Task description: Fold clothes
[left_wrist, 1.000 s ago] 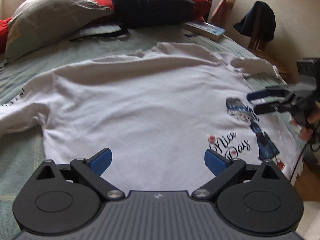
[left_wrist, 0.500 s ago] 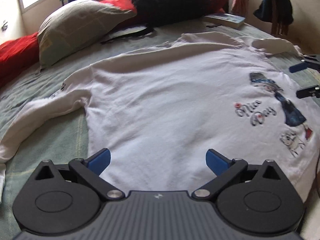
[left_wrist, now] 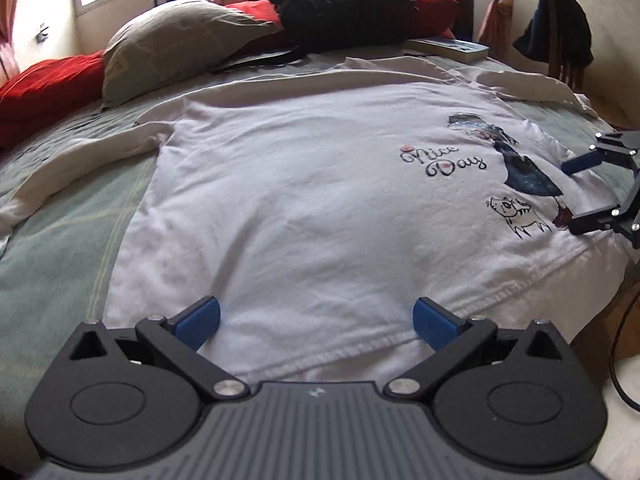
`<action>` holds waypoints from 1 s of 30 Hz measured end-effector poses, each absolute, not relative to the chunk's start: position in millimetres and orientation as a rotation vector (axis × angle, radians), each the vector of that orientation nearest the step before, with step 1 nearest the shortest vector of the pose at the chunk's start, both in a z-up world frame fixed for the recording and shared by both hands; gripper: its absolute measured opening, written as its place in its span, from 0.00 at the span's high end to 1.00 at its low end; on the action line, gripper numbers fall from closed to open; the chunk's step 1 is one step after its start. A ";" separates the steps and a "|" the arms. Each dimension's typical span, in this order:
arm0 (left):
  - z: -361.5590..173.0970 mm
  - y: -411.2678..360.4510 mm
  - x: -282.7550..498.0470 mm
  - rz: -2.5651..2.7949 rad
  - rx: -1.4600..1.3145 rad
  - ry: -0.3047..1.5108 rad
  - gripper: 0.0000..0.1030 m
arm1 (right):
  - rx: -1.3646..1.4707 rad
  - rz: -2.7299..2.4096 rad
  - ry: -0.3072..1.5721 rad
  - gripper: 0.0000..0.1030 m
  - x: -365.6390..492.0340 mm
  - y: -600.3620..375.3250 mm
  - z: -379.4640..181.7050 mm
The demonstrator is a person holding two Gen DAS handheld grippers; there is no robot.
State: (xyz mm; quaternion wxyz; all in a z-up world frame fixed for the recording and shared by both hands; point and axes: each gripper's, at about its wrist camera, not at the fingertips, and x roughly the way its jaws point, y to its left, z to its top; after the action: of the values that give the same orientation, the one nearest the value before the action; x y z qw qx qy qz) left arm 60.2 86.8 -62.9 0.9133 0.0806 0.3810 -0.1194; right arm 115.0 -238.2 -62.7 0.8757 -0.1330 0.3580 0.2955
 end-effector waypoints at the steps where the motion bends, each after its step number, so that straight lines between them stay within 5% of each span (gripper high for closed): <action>1: -62.8 86.8 54.2 -0.230 0.167 0.786 0.01 | -0.266 0.604 0.743 0.00 111.6 -240.7 -63.9; 12: -15.9 53.5 88.3 -0.237 0.162 0.667 0.01 | -0.214 0.494 0.743 0.00 105.8 -236.8 -70.6; 17: -42.8 48.0 116.9 -0.179 0.103 0.753 0.01 | -0.203 0.470 0.739 0.00 104.3 -235.3 -71.6; 30: -63.8 91.0 18.7 -0.094 0.023 0.790 0.01 | -0.207 0.446 0.734 0.00 102.0 -232.1 -71.4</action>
State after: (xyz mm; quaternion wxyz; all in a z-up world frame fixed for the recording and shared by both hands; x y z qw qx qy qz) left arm 18.7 91.0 -63.8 0.9219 0.0114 0.3844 -0.0457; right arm 102.0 -232.1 -71.4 0.9041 -0.1001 0.3550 0.2158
